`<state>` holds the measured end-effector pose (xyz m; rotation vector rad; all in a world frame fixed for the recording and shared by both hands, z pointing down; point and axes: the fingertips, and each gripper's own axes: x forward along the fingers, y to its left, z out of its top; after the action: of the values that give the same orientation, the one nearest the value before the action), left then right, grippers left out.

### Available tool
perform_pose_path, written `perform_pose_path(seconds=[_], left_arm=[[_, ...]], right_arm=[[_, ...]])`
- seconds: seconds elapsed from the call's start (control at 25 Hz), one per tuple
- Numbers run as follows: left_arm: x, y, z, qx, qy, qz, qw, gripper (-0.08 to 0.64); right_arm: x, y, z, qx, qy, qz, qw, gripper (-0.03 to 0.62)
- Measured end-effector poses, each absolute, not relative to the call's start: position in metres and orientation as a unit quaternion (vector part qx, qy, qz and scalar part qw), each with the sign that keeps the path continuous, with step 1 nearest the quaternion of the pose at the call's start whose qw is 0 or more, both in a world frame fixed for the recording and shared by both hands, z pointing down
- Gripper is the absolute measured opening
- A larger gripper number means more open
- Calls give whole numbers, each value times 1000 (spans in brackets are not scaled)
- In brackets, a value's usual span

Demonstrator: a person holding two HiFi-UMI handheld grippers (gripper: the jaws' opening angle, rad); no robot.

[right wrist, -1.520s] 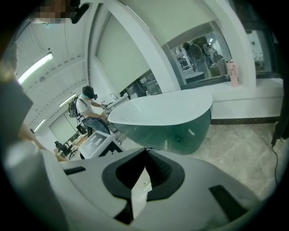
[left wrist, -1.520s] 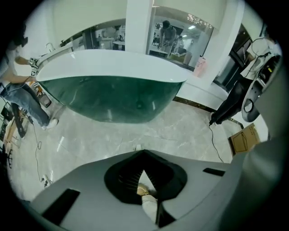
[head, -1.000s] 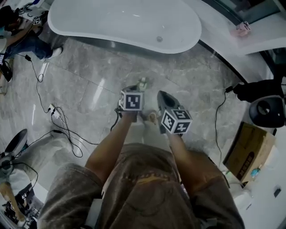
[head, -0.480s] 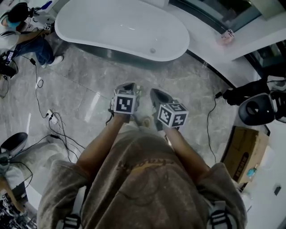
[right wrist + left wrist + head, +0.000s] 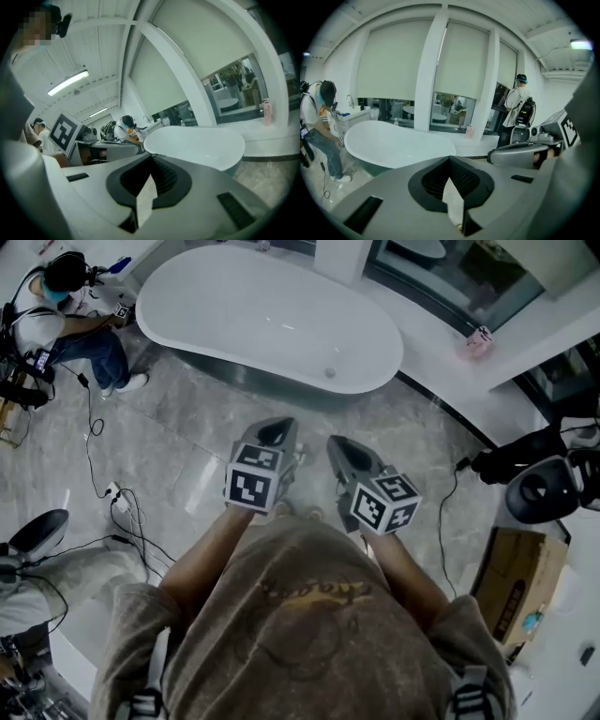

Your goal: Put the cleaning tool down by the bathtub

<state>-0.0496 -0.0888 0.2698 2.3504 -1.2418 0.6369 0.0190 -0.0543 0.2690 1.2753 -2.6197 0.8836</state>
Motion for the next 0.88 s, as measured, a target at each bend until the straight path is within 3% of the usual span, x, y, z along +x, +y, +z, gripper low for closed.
perform_pose_path(seconds=[0.44,0.88], left_arm=[[-46,-71,197,898,-400,152,104,4],[-53,-64,161,917,-385,70,75,5]], right_arm=[[14,-45,201,410,-893,180,31,0],[7,-46,159,406,-907,110,-9,0]])
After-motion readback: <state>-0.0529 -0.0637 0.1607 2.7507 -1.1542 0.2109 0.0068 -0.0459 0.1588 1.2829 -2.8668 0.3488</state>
